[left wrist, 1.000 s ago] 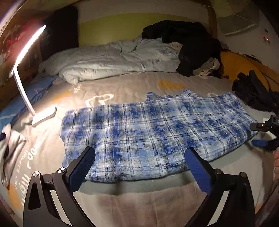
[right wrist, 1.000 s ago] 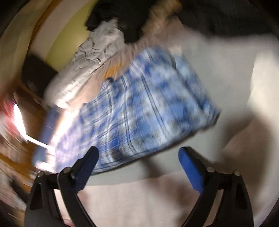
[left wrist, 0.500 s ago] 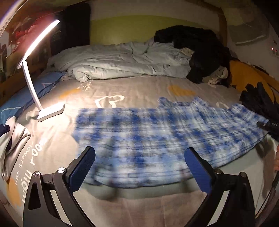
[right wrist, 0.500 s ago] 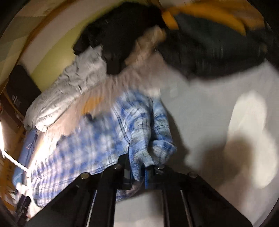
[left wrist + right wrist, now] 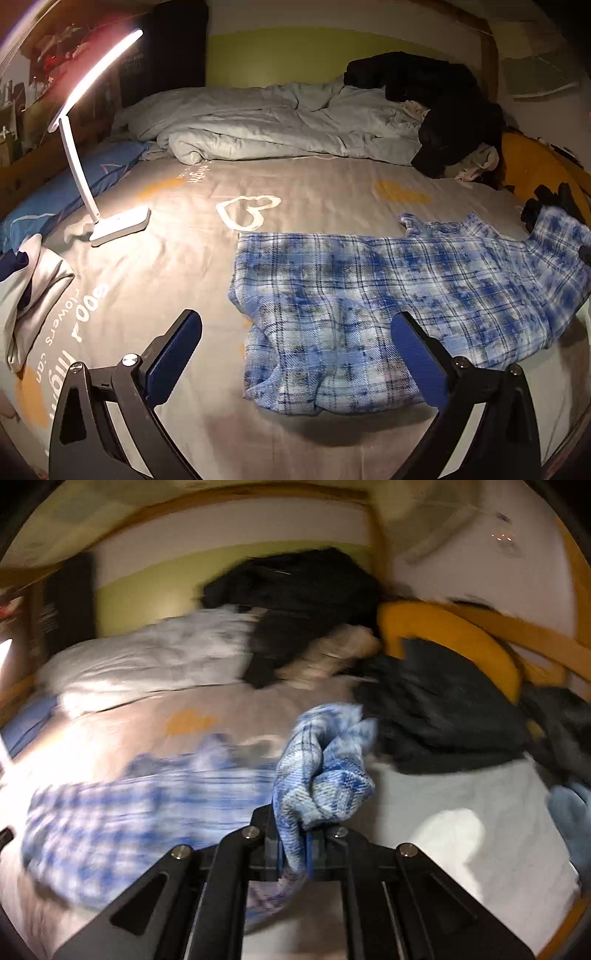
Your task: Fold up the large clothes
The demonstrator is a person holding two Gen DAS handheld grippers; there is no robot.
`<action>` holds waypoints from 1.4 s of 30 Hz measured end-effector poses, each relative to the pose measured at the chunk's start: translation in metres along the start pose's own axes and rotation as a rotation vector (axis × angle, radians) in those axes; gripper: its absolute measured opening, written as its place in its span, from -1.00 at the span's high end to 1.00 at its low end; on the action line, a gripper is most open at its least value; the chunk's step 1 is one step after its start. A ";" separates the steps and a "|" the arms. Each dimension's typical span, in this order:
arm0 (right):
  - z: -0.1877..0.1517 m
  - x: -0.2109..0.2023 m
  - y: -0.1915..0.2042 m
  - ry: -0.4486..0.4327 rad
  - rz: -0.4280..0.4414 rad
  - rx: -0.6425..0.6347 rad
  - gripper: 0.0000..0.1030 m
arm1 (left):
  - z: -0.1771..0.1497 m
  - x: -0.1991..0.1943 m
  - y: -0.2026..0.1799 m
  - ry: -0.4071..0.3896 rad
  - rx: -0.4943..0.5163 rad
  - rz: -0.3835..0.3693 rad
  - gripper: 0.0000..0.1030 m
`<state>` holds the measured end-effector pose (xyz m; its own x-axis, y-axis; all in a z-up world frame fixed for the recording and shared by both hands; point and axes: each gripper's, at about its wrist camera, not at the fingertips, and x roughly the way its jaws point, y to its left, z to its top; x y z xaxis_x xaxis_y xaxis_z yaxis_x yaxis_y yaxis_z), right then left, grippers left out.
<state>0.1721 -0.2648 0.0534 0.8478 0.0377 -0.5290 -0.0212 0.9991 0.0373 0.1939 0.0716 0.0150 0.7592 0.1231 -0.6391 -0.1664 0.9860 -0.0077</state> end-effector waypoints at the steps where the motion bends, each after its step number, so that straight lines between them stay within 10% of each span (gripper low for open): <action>1: -0.003 -0.003 0.010 -0.011 0.056 -0.018 0.86 | 0.001 -0.001 0.002 -0.005 -0.006 -0.001 -0.98; 4: -0.011 -0.004 0.031 0.043 0.315 0.006 0.85 | 0.003 -0.003 0.004 -0.014 -0.014 0.000 -0.98; 11: -0.053 0.040 0.073 0.271 0.306 -0.130 0.82 | 0.000 0.000 -0.003 -0.002 0.017 0.001 -0.98; 17: -0.055 0.023 0.082 0.262 0.346 -0.243 0.68 | 0.000 -0.003 -0.007 -0.027 0.044 0.015 -0.98; 22: -0.054 0.012 0.086 0.226 0.425 -0.214 -0.11 | 0.000 -0.003 -0.005 -0.024 0.036 0.031 -0.98; 27: -0.042 -0.012 0.079 0.091 0.431 -0.129 -0.24 | 0.000 0.008 0.008 0.025 -0.014 0.090 -0.98; 29: -0.037 -0.014 0.070 0.062 0.406 -0.064 -0.22 | -0.002 0.016 0.017 0.058 -0.050 0.106 -0.98; 31: -0.033 -0.008 0.061 0.085 0.427 -0.008 0.58 | -0.004 0.027 0.026 0.107 -0.087 0.138 -0.98; 33: -0.035 0.003 0.059 0.155 0.518 0.033 0.85 | -0.007 0.036 0.035 0.140 -0.130 0.132 -0.98; 42: -0.071 0.053 0.101 0.340 0.504 -0.027 0.90 | -0.017 0.060 0.056 0.220 -0.295 -0.059 -0.77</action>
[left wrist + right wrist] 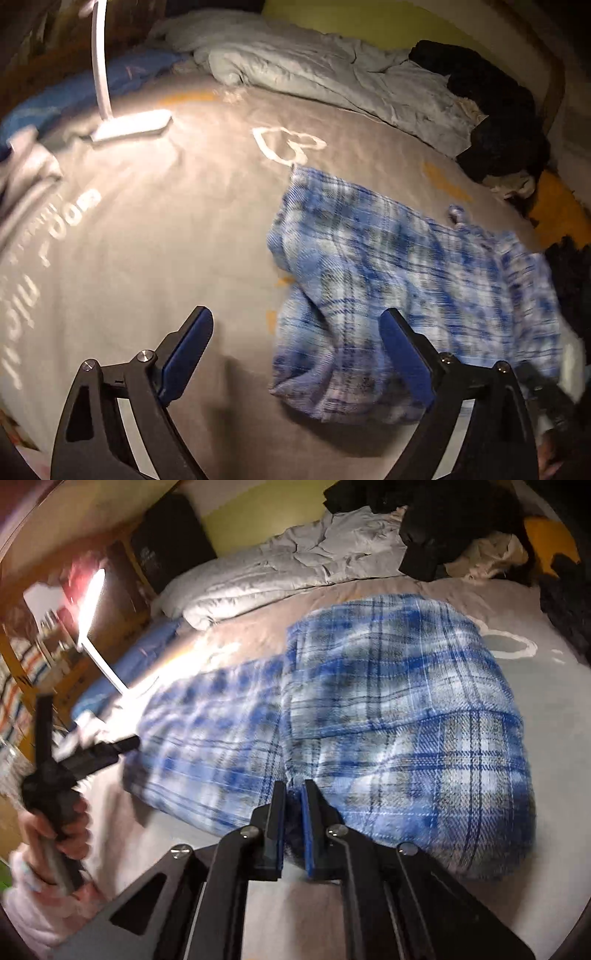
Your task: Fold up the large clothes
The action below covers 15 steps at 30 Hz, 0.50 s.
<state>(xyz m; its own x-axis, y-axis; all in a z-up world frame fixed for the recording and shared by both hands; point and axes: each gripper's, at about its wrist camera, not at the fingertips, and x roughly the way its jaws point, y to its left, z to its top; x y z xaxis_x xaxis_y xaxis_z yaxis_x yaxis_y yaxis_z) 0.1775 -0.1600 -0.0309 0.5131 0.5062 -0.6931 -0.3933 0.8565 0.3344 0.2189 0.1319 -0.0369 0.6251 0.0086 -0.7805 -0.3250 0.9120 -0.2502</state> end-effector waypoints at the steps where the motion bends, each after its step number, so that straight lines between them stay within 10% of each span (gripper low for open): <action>1: 0.000 -0.002 0.006 -0.009 -0.020 -0.029 0.89 | 0.000 0.002 0.003 0.020 -0.020 -0.032 -0.77; 8: 0.008 -0.052 0.017 -0.179 -0.069 -0.058 0.37 | -0.008 0.016 0.006 0.094 -0.096 -0.138 -0.60; 10: 0.010 -0.067 0.010 -0.233 -0.095 -0.036 0.29 | -0.010 0.016 0.002 0.107 -0.084 -0.203 0.09; 15: 0.022 -0.092 -0.011 -0.353 -0.318 0.025 -0.48 | -0.014 0.015 -0.015 0.085 0.007 -0.195 0.65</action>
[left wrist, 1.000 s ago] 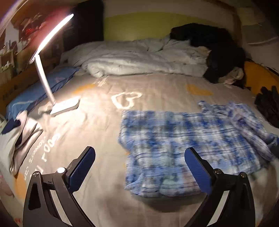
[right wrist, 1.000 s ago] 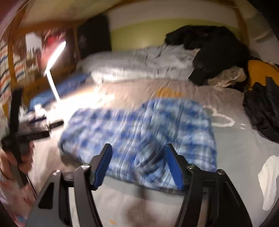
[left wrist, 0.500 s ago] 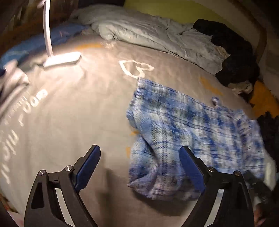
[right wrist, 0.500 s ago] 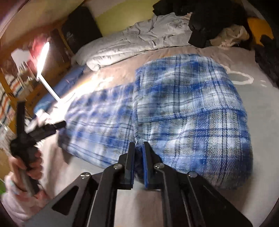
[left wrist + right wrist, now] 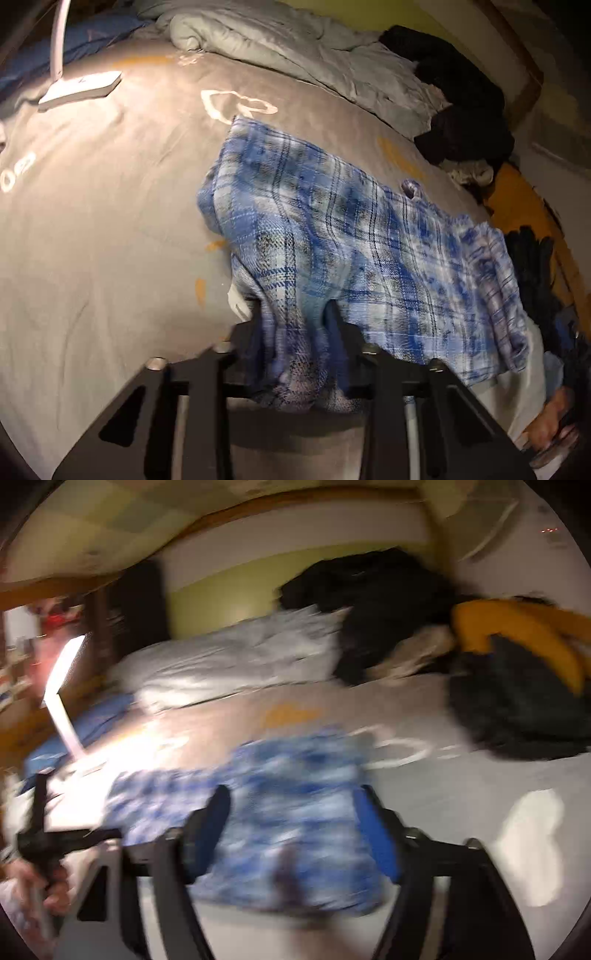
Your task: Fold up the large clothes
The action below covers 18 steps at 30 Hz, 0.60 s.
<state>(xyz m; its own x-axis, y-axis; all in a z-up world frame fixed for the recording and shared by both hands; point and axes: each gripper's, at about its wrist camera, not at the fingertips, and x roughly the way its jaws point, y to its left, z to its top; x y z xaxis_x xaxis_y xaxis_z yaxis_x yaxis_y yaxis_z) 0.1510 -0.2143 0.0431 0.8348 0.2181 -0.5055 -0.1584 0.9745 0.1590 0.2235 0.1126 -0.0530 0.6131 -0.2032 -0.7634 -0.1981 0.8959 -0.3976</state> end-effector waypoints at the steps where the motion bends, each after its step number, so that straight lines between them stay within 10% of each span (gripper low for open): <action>1: 0.003 0.005 -0.005 0.023 -0.063 -0.006 -0.52 | 0.000 -0.001 -0.001 -0.008 -0.007 -0.008 0.78; 5: -0.004 0.037 -0.039 0.198 -0.125 0.075 -0.52 | 0.008 -0.028 -0.015 -0.114 0.040 -0.022 0.83; 9: -0.023 0.071 -0.060 0.414 0.046 0.249 -0.51 | 0.015 -0.063 -0.037 -0.230 0.119 -0.059 0.85; 15: -0.036 0.063 0.005 0.378 0.095 -0.032 0.07 | 0.026 -0.099 -0.043 -0.323 0.204 -0.161 0.86; 18: -0.036 0.055 0.020 0.399 0.262 0.007 0.15 | 0.031 -0.125 -0.047 -0.397 0.229 -0.150 0.86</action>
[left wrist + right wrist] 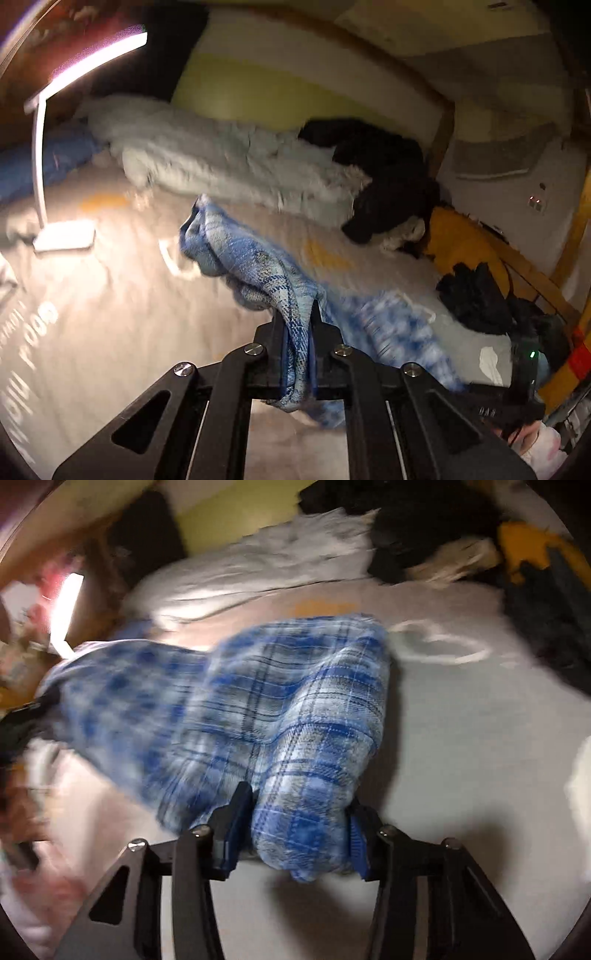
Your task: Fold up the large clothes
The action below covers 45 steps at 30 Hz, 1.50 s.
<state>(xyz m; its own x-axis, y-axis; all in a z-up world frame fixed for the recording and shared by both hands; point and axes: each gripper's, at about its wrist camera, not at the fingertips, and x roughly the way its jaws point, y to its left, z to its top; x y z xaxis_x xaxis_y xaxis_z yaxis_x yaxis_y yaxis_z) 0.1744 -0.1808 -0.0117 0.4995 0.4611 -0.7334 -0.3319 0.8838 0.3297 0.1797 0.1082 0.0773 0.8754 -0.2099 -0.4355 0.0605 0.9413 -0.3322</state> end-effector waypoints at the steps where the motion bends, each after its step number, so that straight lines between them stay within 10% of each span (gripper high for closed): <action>1: -0.002 0.002 0.008 0.009 0.017 -0.020 0.15 | 0.006 -0.007 -0.005 -0.014 0.021 0.002 0.86; 8: 0.000 0.011 0.025 0.003 -0.056 -0.032 0.03 | 0.010 -0.003 -0.087 0.018 0.274 0.043 0.86; 20: 0.020 -0.086 -0.050 -0.320 -0.348 0.153 -0.28 | -0.060 0.079 -0.206 0.236 0.527 -0.034 0.86; 25: 0.025 -0.087 -0.069 -0.297 -0.390 0.167 -0.32 | -0.102 0.113 -0.193 0.340 0.499 -0.021 0.77; 30: 0.025 -0.083 -0.071 -0.282 -0.352 0.148 -0.31 | -0.102 0.069 -0.199 0.253 0.508 -0.141 0.05; 34: 0.023 -0.091 -0.063 -0.324 -0.342 0.120 -0.32 | -0.090 0.032 -0.189 0.185 0.443 -0.201 -0.01; 39: 0.018 -0.094 -0.048 -0.352 -0.288 0.072 -0.32 | -0.064 0.018 -0.152 0.083 0.342 -0.075 -0.02; 45: 0.015 -0.093 -0.008 -0.366 -0.150 -0.060 -0.31 | -0.053 0.052 -0.091 0.187 0.177 0.110 -0.01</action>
<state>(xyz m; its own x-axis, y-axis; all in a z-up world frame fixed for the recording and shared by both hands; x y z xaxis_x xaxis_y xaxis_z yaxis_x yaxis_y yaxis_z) 0.1427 -0.2298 0.0621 0.7947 0.3343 -0.5067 -0.2744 0.9424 0.1913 0.1944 -0.0020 0.0403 0.7788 -0.1334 -0.6129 0.0670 0.9892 -0.1302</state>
